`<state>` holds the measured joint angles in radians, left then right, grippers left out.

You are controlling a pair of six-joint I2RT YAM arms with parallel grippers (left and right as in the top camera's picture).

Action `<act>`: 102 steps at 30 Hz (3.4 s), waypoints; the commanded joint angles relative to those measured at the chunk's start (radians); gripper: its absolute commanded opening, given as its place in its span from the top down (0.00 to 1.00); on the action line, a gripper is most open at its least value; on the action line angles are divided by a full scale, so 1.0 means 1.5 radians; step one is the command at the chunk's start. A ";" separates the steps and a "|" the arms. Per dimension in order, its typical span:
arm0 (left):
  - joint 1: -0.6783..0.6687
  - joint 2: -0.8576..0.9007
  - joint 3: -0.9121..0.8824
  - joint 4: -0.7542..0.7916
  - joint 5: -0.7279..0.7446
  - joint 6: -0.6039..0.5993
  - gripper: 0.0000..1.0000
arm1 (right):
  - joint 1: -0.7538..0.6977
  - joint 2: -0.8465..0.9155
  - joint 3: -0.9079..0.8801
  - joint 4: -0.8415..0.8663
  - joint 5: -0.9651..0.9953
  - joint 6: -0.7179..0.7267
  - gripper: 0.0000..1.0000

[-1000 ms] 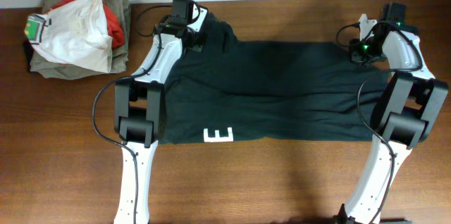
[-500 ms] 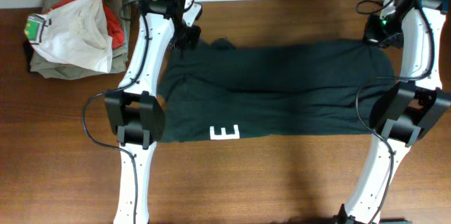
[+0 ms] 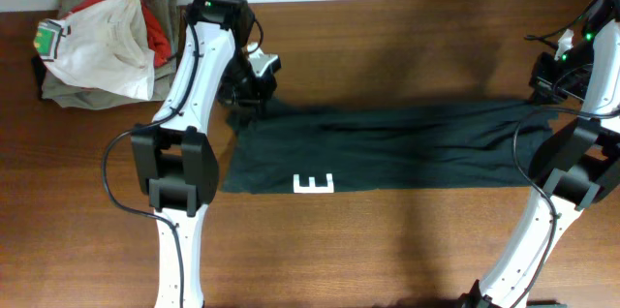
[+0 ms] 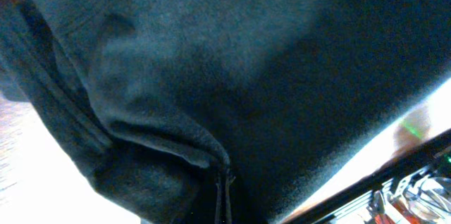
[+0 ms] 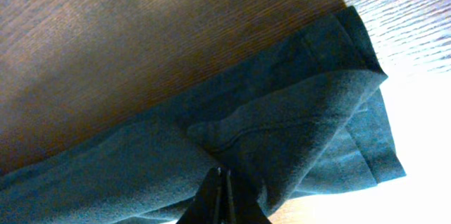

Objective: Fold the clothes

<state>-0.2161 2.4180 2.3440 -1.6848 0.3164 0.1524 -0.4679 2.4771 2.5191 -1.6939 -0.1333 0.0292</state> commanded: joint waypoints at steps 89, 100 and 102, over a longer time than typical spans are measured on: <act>0.328 -0.146 -0.536 0.385 -0.104 -0.101 0.81 | 0.241 -0.262 -0.678 0.453 0.080 -0.018 0.96; 0.328 -0.146 -0.536 0.392 -0.105 -0.091 0.81 | 0.221 -0.262 -0.530 0.414 0.080 -0.014 0.96; 0.328 -0.146 -0.536 0.395 -0.105 -0.091 0.81 | 0.215 -0.262 -0.512 0.430 0.079 -0.014 0.96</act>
<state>0.2630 2.1639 1.5505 -1.1118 0.2455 -0.0006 -0.1188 2.0899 1.6989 -1.0702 -0.0349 -0.0002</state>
